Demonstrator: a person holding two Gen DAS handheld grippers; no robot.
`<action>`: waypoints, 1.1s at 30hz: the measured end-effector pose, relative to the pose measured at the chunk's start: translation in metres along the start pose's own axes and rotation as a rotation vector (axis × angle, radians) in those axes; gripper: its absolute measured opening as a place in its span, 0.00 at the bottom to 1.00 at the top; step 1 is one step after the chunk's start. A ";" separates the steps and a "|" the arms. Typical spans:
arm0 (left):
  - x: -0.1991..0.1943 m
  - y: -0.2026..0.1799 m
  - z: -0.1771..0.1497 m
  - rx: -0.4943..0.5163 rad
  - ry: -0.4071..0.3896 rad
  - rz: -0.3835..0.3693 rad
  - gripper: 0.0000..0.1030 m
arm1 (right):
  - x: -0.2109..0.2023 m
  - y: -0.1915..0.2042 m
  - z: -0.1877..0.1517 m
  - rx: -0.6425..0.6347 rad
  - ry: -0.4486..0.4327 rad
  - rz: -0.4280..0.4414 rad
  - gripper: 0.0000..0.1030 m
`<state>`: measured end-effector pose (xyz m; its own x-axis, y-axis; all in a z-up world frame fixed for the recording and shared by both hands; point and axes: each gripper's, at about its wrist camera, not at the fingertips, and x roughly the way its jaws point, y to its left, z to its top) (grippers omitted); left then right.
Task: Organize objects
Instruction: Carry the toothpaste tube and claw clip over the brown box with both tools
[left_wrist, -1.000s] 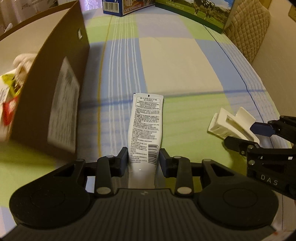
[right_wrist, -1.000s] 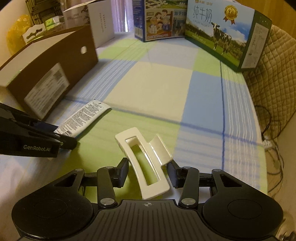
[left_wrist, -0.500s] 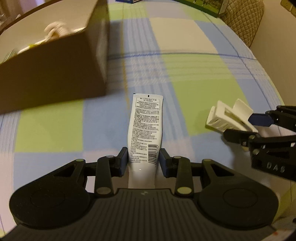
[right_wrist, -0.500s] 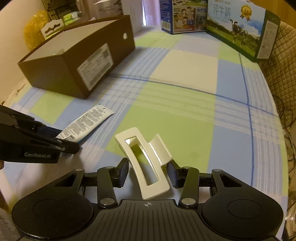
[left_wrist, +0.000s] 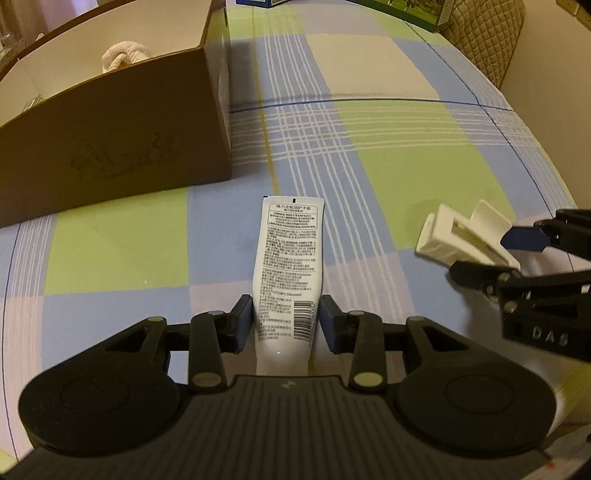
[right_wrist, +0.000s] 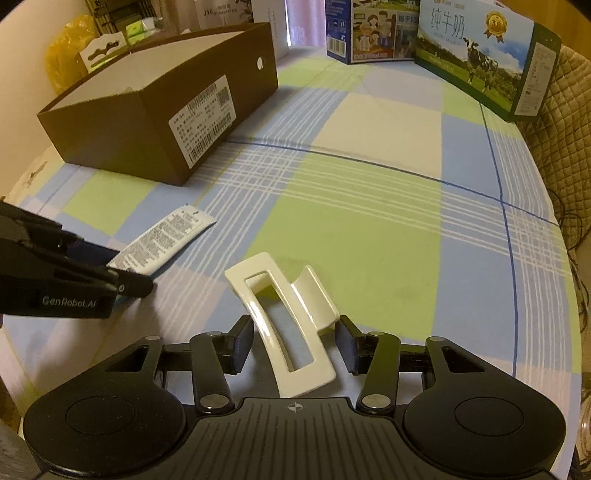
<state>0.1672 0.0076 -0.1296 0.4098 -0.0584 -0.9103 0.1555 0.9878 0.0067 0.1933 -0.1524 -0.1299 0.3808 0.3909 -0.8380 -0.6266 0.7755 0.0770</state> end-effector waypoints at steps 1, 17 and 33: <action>0.000 0.000 -0.001 0.004 -0.003 0.001 0.33 | 0.000 0.001 -0.001 -0.005 0.000 -0.004 0.45; -0.001 0.007 0.000 -0.016 -0.002 -0.003 0.32 | 0.001 0.006 0.001 -0.047 -0.019 -0.020 0.40; -0.037 0.025 0.000 -0.039 -0.078 -0.042 0.31 | -0.015 0.018 0.019 -0.026 -0.047 0.033 0.39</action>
<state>0.1556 0.0340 -0.0954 0.4724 -0.1094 -0.8746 0.1397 0.9890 -0.0482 0.1890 -0.1347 -0.1056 0.3910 0.4394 -0.8087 -0.6569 0.7487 0.0892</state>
